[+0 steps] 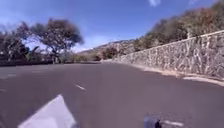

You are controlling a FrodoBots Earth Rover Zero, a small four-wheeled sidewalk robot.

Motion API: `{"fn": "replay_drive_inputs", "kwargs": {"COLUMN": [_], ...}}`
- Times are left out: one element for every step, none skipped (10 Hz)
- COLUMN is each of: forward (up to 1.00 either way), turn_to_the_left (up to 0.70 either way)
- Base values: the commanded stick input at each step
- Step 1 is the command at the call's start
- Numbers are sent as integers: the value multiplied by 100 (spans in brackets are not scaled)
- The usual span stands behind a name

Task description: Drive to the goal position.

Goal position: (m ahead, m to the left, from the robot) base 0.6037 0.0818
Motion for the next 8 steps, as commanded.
{"fn": "replay_drive_inputs", "kwargs": {"forward": [50,50,50,50,50,50,50,50], "turn_to_the_left": [0,0,0,0,0,0,0,0]}}
